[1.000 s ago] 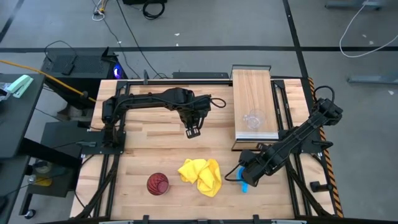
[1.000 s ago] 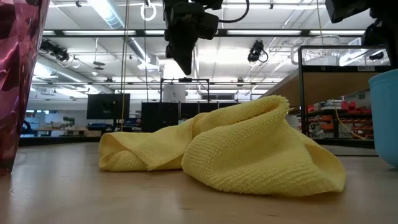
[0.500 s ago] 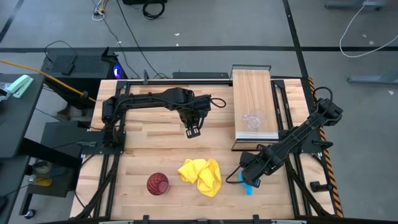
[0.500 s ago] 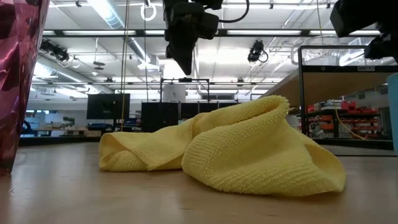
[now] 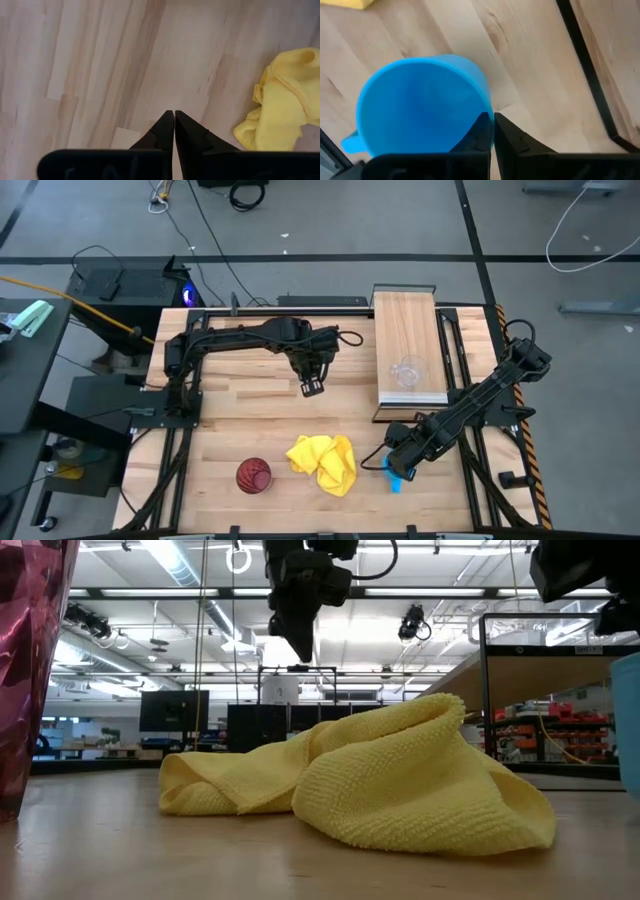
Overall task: Stack small to large cups/mugs on shelf
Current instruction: Put the blue mug on the shelf
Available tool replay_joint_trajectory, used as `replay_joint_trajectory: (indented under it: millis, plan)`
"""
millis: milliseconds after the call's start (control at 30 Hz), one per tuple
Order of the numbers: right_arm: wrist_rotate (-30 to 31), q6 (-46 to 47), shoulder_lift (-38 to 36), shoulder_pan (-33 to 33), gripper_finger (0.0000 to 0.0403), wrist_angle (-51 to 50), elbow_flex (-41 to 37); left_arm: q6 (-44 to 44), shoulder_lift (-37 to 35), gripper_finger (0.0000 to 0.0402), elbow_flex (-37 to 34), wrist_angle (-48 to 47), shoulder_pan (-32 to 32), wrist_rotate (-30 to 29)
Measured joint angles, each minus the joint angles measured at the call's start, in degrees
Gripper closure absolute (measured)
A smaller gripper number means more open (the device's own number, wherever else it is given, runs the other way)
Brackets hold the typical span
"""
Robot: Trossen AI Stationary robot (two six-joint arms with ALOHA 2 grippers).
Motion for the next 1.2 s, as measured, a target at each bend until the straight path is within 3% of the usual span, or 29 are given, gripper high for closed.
replay_joint_trajectory:
  millis: [300, 667, 933, 1200]
  plan:
    - [-0.56, 10.36, -1.88, 0.03, 0.0399, -3.00, 6.41, 1.99, 0.00, 0.0390, 0.00, 1.12, 1.47, 0.00]
    - [-1.37, 22.04, -2.12, 1.68, 0.0400, -31.12, 29.89, 4.40, 0.00, 0.0375, 0.00, 1.37, 2.75, 0.01]
    - [-1.24, 25.36, -2.92, 1.68, 0.0400, -31.00, 33.89, 4.51, 0.00, 0.0390, 0.00, 2.88, 2.82, 0.01]
    - [4.10, 26.68, -3.15, 0.86, 0.0400, -31.18, 36.73, 4.64, 0.00, 0.0380, 0.00, 3.25, 2.79, 0.02]
